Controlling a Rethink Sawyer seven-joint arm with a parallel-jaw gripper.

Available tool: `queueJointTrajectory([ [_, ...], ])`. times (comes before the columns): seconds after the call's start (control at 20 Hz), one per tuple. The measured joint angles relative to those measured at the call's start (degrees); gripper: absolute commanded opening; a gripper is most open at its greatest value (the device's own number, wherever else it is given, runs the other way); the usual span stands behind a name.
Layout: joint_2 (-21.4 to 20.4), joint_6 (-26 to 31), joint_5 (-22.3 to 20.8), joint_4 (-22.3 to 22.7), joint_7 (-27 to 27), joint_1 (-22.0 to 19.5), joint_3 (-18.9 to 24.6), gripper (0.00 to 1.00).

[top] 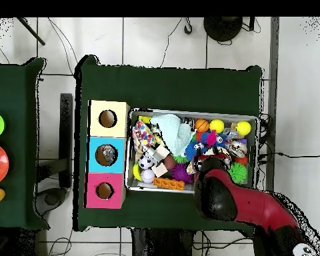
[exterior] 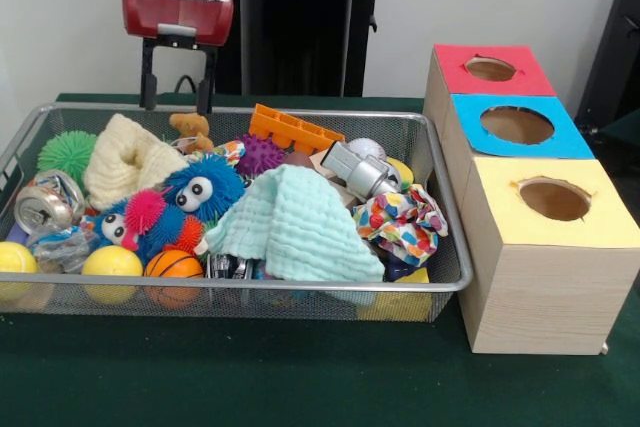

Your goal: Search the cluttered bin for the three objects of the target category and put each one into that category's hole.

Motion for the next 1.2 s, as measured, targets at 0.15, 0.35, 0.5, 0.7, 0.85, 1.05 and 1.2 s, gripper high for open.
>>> queueJointTrajectory([
  [0.15, 1.4, 0.0, 2.0, -1.5, 0.0, 0.4, -0.4, 1.0],
  [0.35, 4.5, 0.0, 7.2, -3.6, 0.2, 1.8, -1.8, 1.0],
  [0.5, 6.7, 0.0, 11.3, -4.7, 0.8, 2.5, -2.5, 1.0],
  [0.7, 10.3, 0.0, 17.9, -6.5, 2.6, 3.2, -3.2, 1.0],
  [0.85, 11.8, 0.0, 20.6, -7.5, 3.7, 3.5, -3.6, 1.0],
  [1.05, 14.7, 1.4, 25.5, -10.7, 5.1, 5.6, -7.1, 1.0],
  [1.2, 16.5, 4.7, 28.4, -13.7, 5.3, 8.1, -11.2, 1.0],
])
